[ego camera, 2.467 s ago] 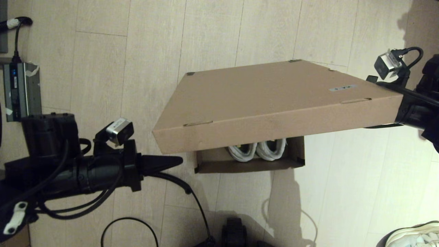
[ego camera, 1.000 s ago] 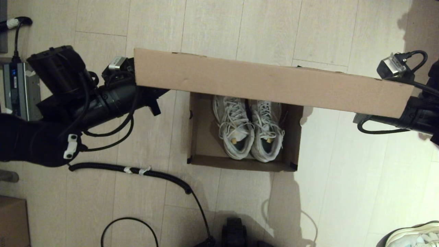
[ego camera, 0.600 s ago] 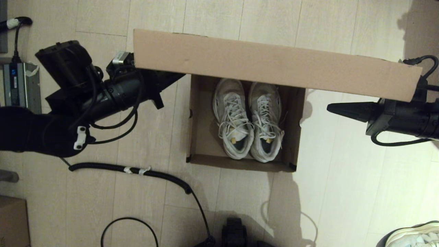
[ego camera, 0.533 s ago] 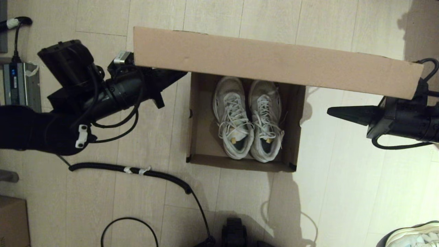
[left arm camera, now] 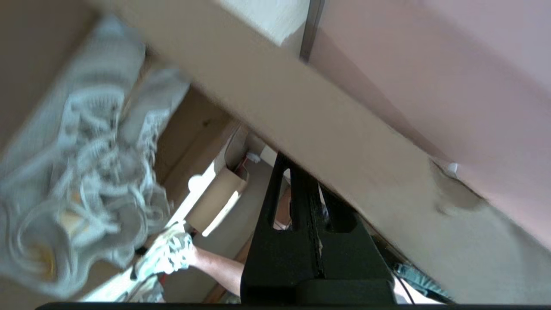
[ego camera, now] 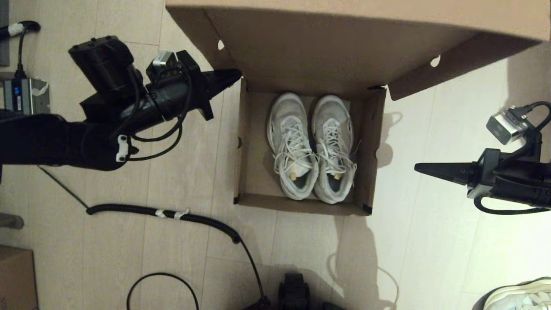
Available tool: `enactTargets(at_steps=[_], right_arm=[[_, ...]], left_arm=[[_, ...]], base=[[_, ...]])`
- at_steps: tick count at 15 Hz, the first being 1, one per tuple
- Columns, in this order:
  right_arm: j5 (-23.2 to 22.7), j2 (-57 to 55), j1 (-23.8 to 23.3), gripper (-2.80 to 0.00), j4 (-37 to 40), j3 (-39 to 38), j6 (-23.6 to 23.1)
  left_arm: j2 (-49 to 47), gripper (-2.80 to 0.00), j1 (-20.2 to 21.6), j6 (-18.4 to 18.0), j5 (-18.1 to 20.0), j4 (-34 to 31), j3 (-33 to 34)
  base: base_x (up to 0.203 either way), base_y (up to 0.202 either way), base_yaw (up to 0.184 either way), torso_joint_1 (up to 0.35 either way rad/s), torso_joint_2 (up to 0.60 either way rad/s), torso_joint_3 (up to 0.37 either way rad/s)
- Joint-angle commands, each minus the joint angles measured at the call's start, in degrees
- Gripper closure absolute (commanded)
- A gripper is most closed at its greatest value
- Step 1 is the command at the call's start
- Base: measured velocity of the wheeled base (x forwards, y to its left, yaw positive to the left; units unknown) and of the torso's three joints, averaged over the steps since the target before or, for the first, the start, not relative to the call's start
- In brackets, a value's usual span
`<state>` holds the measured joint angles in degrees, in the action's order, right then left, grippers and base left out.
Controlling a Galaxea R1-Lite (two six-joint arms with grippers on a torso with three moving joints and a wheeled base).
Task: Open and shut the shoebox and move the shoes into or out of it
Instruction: Open the shoe box
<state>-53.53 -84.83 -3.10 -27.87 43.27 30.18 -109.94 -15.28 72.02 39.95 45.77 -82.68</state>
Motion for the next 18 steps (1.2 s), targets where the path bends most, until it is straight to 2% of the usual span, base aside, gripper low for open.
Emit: enactTargets(at_steps=[1,5,8,9,11,13,14,15,16,17,18], right_arm=[[-0.28,-0.26,-1.11,0.00,-0.21,-0.20,-0.11],[-0.26,-1.62,-2.18,0.00,-0.41,-0.03,-1.98],[0.23,-3.63,-2.18,0.00,-0.43,-0.59,-5.11],[3.22,-4.99,-2.15,0.00,-0.51,-0.52,-7.18],[16.40,-9.72,-1.69,0.00,-2.63,0.35,-13.04],[29.13,-13.54,-0.35,0.00,-10.17,1.04,-18.06],[33.27,-13.39,1.05,0.00,-12.79,0.99,-19.14],[35.37,-11.24,2.58,0.00,-12.69,0.70,-19.50],[37.48,-8.28,4.56,0.00,-11.12,0.27,-19.88],[40.42,-4.84,7.58,0.00,-6.92,0.16,-20.48],[43.69,-2.31,11.49,0.00,-1.45,0.65,-21.16]], left_arm=[[-3.42,0.00,0.14,0.40,0.22,-0.29,-3.73],[-5.86,0.00,0.58,0.71,0.22,-4.82,-13.24],[-3.41,0.00,0.64,0.81,0.22,-5.86,-12.12],[-1.51,0.00,0.86,0.73,0.22,-5.89,-9.63],[2.76,0.00,1.59,0.40,0.29,-5.97,-3.84],[7.08,0.00,2.30,-1.85,0.30,-6.11,2.54],[9.13,0.00,2.41,-5.71,0.29,-6.17,6.17],[11.06,0.00,2.41,-13.98,0.22,-6.37,9.82],[12.69,0.00,2.34,-23.36,0.03,-7.22,12.70],[14.39,0.00,2.29,-34.91,-0.93,-9.40,15.41],[16.14,0.00,2.28,-45.65,-3.62,-12.25,17.83]], base=[[0.000,0.000,0.000,0.000,0.00,0.000],[0.000,0.000,0.000,0.000,0.00,0.000],[0.000,0.000,0.000,0.000,0.00,0.000],[0.000,0.000,0.000,0.000,0.00,0.000],[0.000,0.000,0.000,0.000,0.00,0.000],[0.000,0.000,0.000,0.000,0.00,0.000],[0.000,0.000,0.000,0.000,0.00,0.000],[0.000,0.000,0.000,0.000,0.00,0.000],[0.000,0.000,0.000,0.000,0.00,0.000],[0.000,0.000,0.000,0.000,0.00,0.000],[0.000,0.000,0.000,0.000,0.00,0.000]])
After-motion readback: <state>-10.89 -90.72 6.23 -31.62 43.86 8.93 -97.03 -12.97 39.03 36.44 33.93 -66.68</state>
